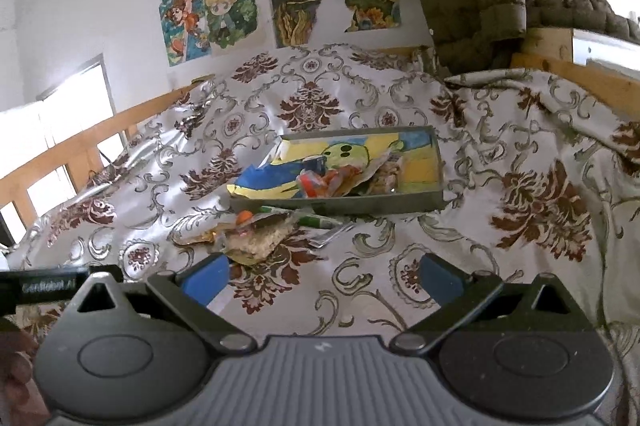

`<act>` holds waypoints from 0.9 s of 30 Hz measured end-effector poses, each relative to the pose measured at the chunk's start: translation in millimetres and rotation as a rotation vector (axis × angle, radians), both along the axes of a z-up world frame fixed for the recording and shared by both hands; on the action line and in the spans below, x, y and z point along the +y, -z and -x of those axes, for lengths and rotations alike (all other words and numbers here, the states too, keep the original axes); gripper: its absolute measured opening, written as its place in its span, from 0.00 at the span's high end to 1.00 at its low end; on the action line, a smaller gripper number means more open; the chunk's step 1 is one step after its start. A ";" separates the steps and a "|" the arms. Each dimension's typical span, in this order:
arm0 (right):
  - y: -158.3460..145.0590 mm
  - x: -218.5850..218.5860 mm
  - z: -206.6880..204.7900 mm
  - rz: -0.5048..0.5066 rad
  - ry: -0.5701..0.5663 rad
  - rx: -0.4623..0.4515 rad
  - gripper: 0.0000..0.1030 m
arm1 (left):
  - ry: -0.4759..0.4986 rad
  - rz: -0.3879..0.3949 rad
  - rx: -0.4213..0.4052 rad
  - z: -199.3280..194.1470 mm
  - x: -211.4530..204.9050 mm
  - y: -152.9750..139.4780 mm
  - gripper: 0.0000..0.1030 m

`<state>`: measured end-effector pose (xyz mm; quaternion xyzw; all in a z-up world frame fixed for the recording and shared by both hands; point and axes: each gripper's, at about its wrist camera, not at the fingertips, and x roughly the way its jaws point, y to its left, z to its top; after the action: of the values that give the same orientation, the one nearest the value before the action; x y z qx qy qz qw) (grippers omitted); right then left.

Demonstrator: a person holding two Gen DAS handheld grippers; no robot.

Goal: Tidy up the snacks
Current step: 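Raise both open tools out of the tray and back toward the loose snacks, then lower both tools toward the snacks lying beside the tray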

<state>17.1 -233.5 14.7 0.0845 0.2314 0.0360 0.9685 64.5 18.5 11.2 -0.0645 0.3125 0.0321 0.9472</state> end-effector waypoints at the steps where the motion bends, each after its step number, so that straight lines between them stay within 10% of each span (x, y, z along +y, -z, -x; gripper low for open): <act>1: 0.6 -0.8 -0.6 -0.009 -0.004 0.006 0.00 | 0.000 0.012 0.005 -3.7 2.2 -0.4 0.01; 15: 7.8 5.9 -10.6 0.003 -0.030 0.041 0.00 | 0.164 -0.159 0.025 -68.6 7.1 -3.2 0.01; 27: 9.4 11.8 -42.7 0.032 -0.054 0.099 0.00 | 0.270 -0.084 0.132 -121.0 19.9 17.3 0.01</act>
<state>59.8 -221.7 5.4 0.0645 0.2816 0.0541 0.9558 185.6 38.4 -6.1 0.0199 0.3784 -0.0782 0.9221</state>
